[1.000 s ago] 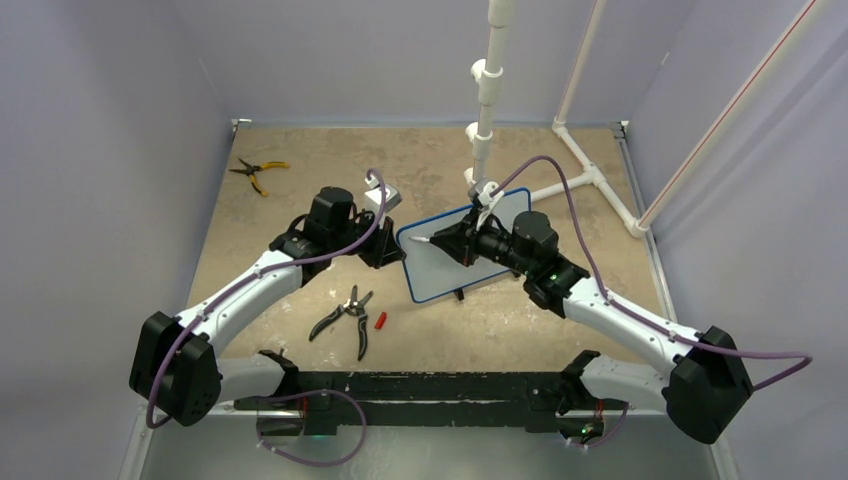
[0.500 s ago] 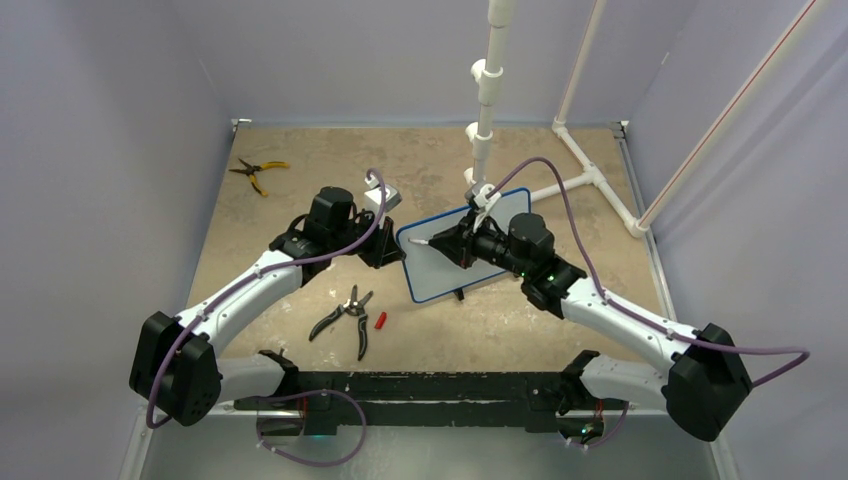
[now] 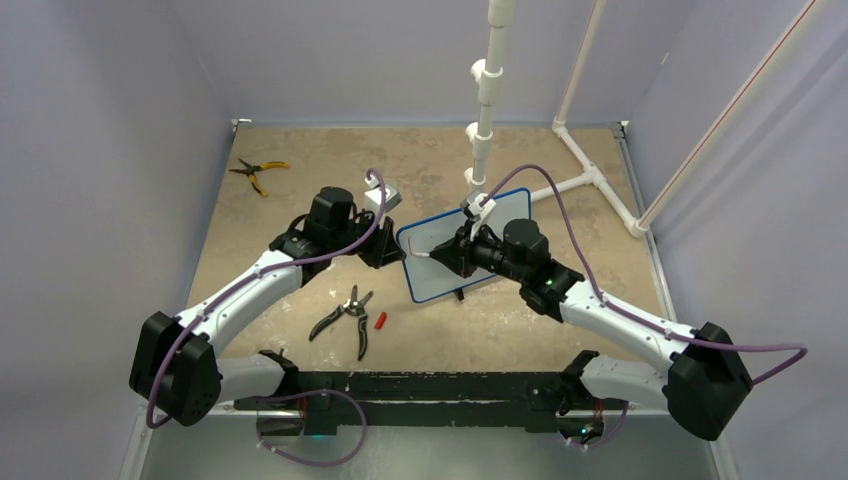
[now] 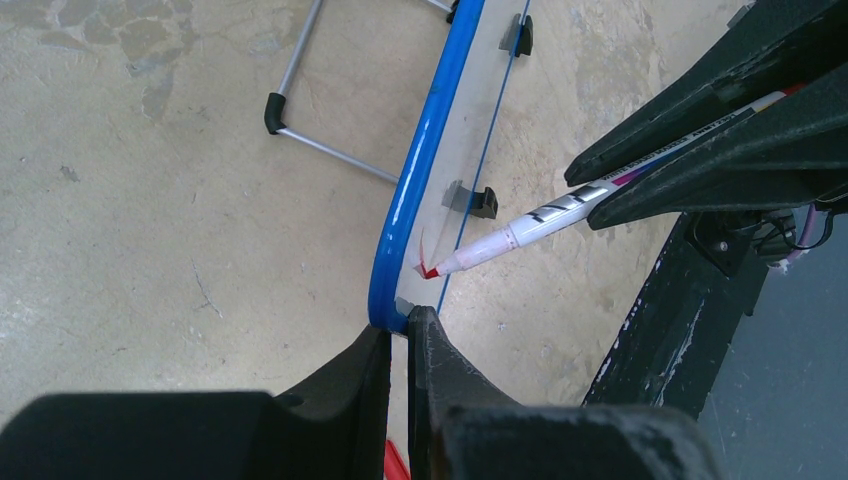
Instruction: Write a sentence on the whiteboard
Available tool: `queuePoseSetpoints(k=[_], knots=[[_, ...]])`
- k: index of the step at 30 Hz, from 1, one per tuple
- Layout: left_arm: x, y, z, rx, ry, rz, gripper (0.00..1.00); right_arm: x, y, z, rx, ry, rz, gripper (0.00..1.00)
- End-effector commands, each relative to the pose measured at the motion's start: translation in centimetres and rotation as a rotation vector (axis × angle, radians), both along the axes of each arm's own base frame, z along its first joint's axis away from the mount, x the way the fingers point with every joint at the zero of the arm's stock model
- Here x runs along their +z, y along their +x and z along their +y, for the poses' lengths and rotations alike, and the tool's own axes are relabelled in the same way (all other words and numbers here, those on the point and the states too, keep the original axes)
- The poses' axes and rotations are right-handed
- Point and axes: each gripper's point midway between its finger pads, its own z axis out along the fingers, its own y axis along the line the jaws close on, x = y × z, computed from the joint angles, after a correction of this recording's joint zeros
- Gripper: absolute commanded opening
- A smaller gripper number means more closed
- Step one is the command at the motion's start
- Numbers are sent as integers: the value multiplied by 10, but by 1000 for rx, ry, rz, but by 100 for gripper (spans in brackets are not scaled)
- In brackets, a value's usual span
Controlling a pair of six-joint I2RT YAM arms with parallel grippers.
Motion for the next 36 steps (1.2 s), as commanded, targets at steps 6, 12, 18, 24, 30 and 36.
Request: queuePoseSetpoints(k=[6,12,18,24,30,36], knots=[[22,12,-4,-6,-26,-92,0,52,-1,-3,-22,115,-93,0],[22,12,-4,-6,-26,-93,0,65,4,-3,-45,133,-126,0],[22,12,-4,-9,-27,-92,0,70,8,0,-47,145,-142,0],[21,11,-4,-12,-28,-90,0,74,11,3,-44,149,-152,0],[21,11,-4,-15,-29,-90,0,70,17,4,-60,133,-150,0],[23,11,-4,-15,-30,-94,0,58,21,1,-87,100,-130,0]])
